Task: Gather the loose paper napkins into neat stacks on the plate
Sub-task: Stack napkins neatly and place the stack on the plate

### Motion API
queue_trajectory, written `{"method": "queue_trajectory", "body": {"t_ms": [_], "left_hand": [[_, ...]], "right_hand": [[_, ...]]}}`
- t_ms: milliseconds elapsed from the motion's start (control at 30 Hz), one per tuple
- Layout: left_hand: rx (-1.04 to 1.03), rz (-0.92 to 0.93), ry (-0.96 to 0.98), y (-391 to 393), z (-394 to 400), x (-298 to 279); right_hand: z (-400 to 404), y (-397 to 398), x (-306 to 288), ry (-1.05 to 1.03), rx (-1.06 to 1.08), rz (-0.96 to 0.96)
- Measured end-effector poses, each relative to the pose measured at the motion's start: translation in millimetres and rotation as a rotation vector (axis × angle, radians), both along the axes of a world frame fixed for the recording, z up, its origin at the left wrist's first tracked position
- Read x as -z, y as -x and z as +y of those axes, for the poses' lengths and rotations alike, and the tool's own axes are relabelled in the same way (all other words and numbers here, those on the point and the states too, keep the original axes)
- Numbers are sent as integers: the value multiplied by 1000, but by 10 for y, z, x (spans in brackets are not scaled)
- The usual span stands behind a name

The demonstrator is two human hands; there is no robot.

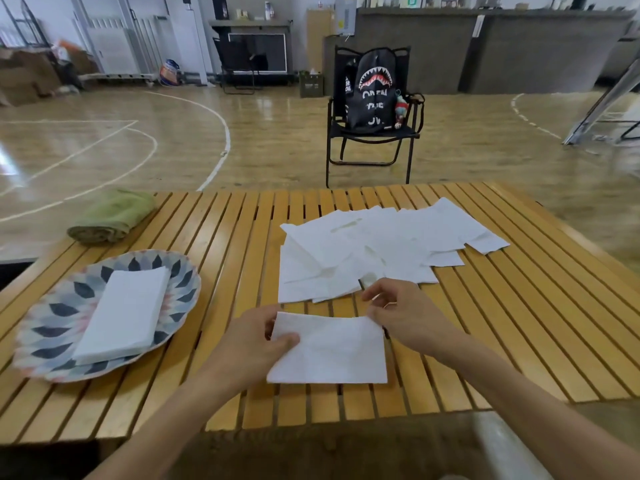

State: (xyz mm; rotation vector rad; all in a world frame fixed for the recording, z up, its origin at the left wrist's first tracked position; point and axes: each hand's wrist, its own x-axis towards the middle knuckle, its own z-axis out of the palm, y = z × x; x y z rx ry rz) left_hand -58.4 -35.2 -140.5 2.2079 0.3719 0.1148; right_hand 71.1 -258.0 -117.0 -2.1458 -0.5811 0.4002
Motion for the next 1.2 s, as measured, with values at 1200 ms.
{"method": "queue_trajectory", "body": {"t_ms": [1200], "left_hand": [[268,33,-671,-16,-218,216]], "right_hand": [[29,-1057,13,478,151,-393]]}}
